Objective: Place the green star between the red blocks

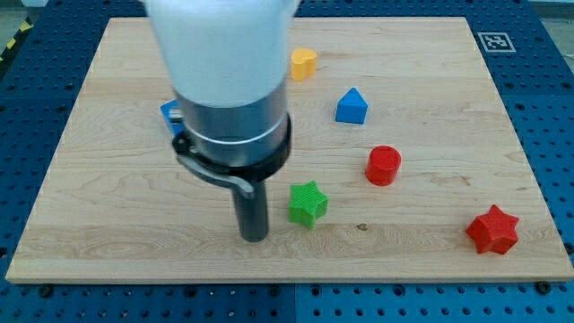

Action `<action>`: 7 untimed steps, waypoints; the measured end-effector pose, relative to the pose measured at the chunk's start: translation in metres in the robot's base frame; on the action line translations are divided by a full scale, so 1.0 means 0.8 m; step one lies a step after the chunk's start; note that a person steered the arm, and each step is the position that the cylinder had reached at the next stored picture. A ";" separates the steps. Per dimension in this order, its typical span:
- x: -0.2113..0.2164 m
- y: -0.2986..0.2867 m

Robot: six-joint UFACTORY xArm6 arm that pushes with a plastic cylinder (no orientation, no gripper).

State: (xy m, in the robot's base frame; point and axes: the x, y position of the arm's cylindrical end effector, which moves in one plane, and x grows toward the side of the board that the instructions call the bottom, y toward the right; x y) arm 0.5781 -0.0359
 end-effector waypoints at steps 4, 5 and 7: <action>-0.042 0.010; -0.040 0.030; -0.016 0.090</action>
State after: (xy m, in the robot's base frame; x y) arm 0.5656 0.0364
